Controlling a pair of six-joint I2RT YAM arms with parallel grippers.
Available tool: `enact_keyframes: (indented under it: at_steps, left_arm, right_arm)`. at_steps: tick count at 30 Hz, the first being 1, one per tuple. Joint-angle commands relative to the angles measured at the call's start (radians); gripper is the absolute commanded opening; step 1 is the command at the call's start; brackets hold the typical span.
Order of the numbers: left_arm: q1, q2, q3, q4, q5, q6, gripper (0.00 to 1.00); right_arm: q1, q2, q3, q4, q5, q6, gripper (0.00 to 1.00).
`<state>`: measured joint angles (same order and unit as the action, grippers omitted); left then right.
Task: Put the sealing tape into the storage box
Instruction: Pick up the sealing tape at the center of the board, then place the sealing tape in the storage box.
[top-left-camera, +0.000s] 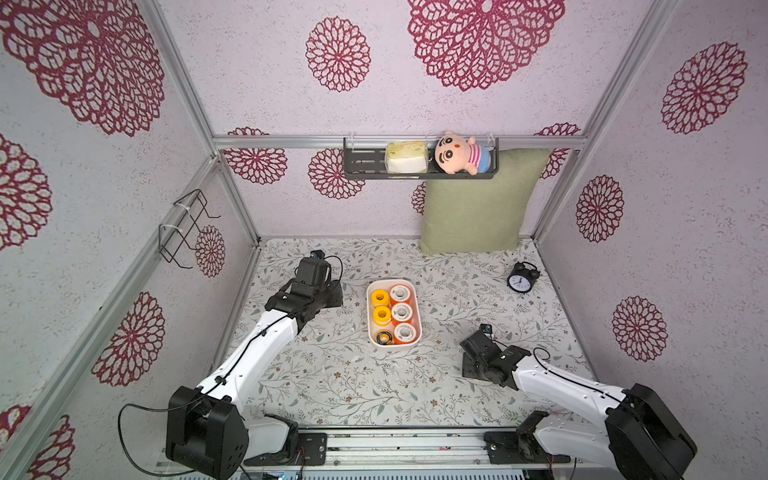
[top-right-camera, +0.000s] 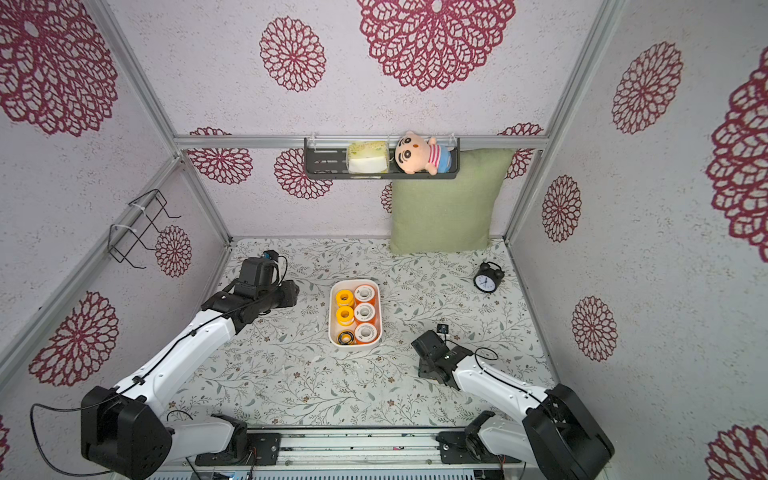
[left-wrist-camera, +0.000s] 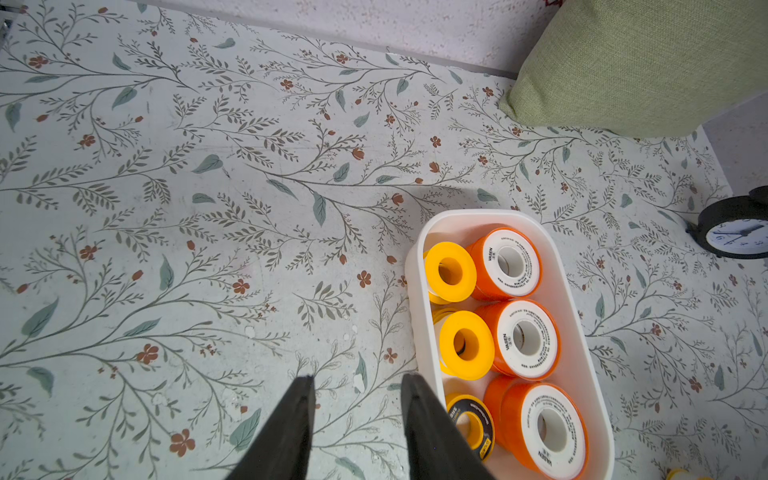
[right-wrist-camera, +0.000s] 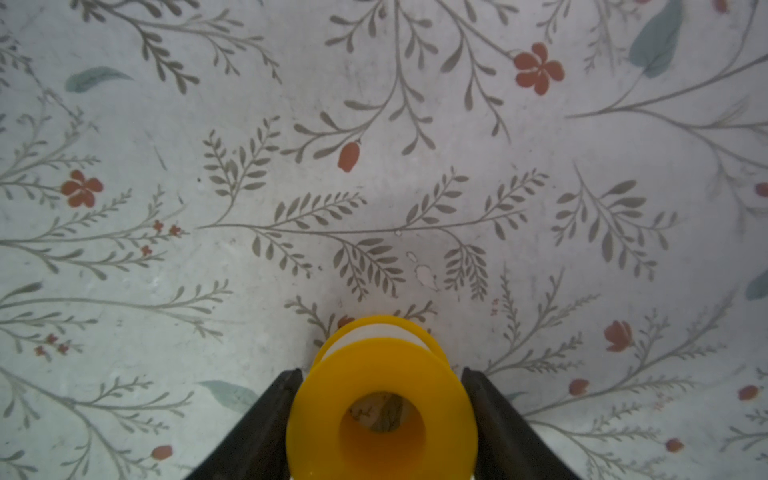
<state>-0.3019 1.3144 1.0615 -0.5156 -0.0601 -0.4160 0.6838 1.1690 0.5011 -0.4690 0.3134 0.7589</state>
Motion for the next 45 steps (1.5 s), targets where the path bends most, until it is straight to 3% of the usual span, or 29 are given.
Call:
enact_keyframes:
  at_steps: [1,6,15,30,35,45]
  left_arm:
    - [0.008,0.002,-0.003,0.012,0.009,0.003,0.41]
    - [0.008,0.004,-0.003,0.012,0.012,0.004,0.41]
    - [0.007,0.011,-0.005,0.019,0.039,-0.002,0.42]
    - [-0.008,0.222,-0.109,0.264,0.375,-0.219,0.41]
    - [-0.029,0.279,-0.109,0.267,0.371,-0.215,0.32]
    - [-0.041,0.336,-0.084,0.287,0.392,-0.191,0.32]
  right_arm:
    - [0.005,-0.03,0.02,-0.003,0.003,-0.015,0.63]
    - [0.005,-0.04,0.034,-0.003,-0.001,-0.025,0.57]
    - [0.005,-0.057,0.09,0.003,-0.031,-0.06,0.57]
    - [0.009,0.069,0.329,0.126,-0.159,-0.208,0.57]
    - [0.031,0.131,0.393,0.184,-0.219,-0.244,0.57]
    - [0.12,0.266,0.53,0.235,-0.281,-0.296,0.57]
